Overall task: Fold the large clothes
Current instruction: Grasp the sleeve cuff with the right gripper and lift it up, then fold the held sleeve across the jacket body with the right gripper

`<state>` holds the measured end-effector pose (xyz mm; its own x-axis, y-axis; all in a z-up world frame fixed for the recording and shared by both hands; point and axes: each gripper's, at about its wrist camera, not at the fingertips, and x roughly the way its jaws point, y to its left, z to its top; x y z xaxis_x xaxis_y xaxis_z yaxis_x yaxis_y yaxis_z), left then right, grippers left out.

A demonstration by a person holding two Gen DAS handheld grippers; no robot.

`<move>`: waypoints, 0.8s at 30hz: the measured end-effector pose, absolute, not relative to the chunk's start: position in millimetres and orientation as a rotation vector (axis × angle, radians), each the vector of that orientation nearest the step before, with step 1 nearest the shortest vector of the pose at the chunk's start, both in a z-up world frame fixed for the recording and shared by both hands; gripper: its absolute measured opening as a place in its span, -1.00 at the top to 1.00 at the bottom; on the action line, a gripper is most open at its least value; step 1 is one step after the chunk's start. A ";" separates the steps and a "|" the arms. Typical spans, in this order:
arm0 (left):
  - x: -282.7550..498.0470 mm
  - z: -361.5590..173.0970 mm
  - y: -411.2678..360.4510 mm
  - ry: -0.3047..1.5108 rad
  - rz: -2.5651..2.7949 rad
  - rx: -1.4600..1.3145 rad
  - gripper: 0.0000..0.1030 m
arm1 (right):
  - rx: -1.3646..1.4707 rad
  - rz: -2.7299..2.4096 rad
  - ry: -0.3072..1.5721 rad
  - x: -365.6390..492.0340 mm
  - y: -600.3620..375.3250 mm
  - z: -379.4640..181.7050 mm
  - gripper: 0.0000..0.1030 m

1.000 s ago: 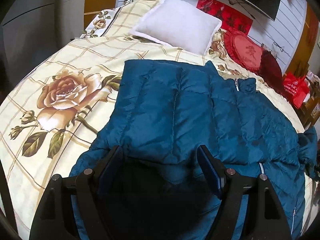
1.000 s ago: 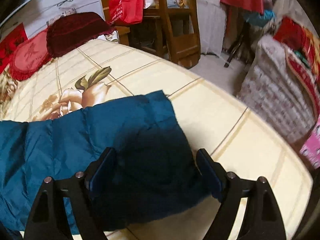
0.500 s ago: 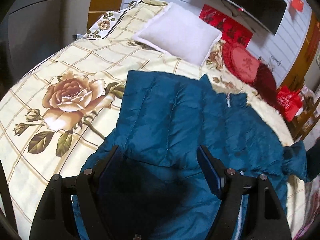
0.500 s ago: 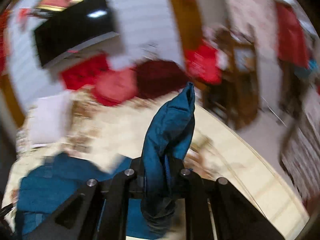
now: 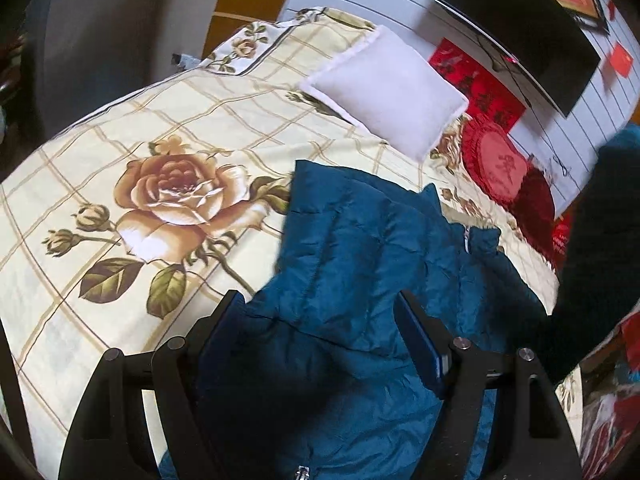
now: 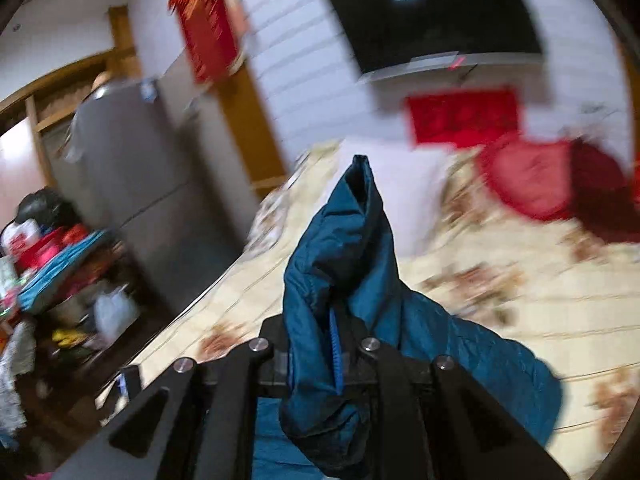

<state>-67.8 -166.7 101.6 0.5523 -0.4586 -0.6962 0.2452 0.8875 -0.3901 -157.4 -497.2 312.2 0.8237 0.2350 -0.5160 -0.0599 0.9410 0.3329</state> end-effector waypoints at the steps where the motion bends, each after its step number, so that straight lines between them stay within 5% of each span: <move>1: -66.1 101.0 -164.0 0.894 -0.416 -0.268 -0.17 | 0.300 0.182 0.626 -139.5 -479.2 293.7 0.73; 6: -60.2 94.7 -157.7 0.895 -0.396 -0.316 -0.17 | 0.240 0.220 0.882 -76.5 -412.2 177.2 0.72; 10: -59.2 89.5 -166.4 0.910 -0.442 -0.314 -0.17 | 0.282 0.225 1.066 -65.4 -403.7 105.9 0.43; 11: -59.6 88.9 -168.4 0.912 -0.453 -0.311 -0.17 | 0.299 0.239 1.061 -68.6 -405.7 103.1 0.34; 13: -61.1 88.3 -172.5 0.912 -0.476 -0.312 -0.17 | 0.338 0.265 1.004 -83.9 -413.2 110.4 -0.17; 14: -62.1 88.0 -174.6 0.913 -0.492 -0.317 -0.17 | 0.360 0.279 0.975 -91.8 -419.1 117.9 -0.23; 24: -82.1 80.1 -213.6 0.943 -0.626 -0.299 -0.21 | 0.302 0.079 0.832 -217.5 -516.4 174.3 -0.37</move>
<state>-82.1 -213.6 80.1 0.4298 -0.6179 -0.6584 0.3666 0.7858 -0.4982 -217.5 -516.4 174.3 0.6732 0.1861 -0.7157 0.0489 0.9545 0.2941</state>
